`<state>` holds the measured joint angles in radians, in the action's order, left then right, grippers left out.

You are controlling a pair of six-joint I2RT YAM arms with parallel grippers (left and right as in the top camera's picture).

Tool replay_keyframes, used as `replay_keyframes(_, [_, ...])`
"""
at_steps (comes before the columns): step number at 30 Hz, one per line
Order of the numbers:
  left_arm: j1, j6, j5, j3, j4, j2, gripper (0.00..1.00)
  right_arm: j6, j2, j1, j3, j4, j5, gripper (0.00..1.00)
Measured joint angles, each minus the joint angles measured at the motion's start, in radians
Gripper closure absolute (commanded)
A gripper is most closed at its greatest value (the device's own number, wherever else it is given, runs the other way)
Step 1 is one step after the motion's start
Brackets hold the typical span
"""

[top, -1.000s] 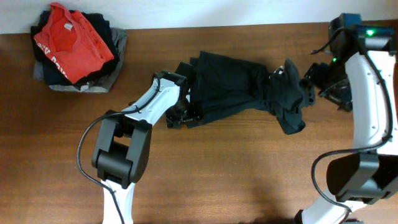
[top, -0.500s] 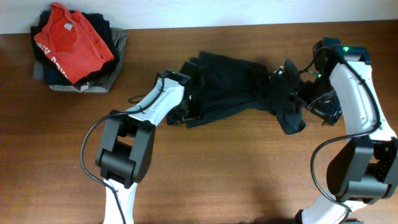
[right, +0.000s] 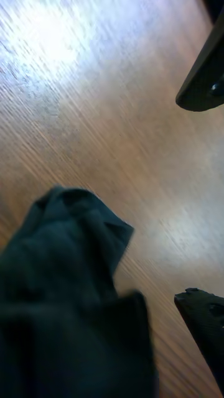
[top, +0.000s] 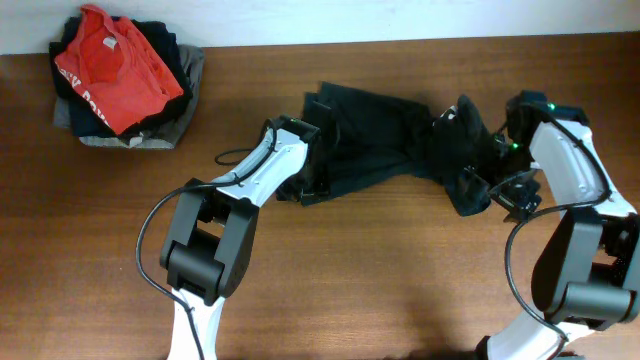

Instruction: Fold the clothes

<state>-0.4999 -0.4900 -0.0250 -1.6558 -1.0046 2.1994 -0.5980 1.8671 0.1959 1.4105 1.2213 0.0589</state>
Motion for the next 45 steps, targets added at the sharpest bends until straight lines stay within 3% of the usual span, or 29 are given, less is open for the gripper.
replay_keyframes(5, [0.0,0.0,0.0,-0.002,0.0,0.0,0.4,0.028,0.0,0.022,-0.101,-0.121,0.082,0.22])
replay_keyframes(11, [0.0,0.0,0.0,-0.003,0.002,0.0,0.39,0.037,0.0,0.022,-0.176,-0.246,0.147,0.25])
replay_keyframes(17, [0.0,0.0,0.0,-0.003,0.003,0.0,0.4,0.026,0.001,0.022,-0.178,-0.288,0.161,0.36])
replay_keyframes(32, [0.0,0.0,0.0,-0.003,0.002,0.0,0.4,0.0,0.051,0.022,-0.218,-0.319,0.165,0.37])
replay_keyframes(45, [0.0,0.0,0.0,-0.003,0.002,0.0,0.4,-0.014,0.069,0.022,-0.203,-0.372,0.148,0.51])
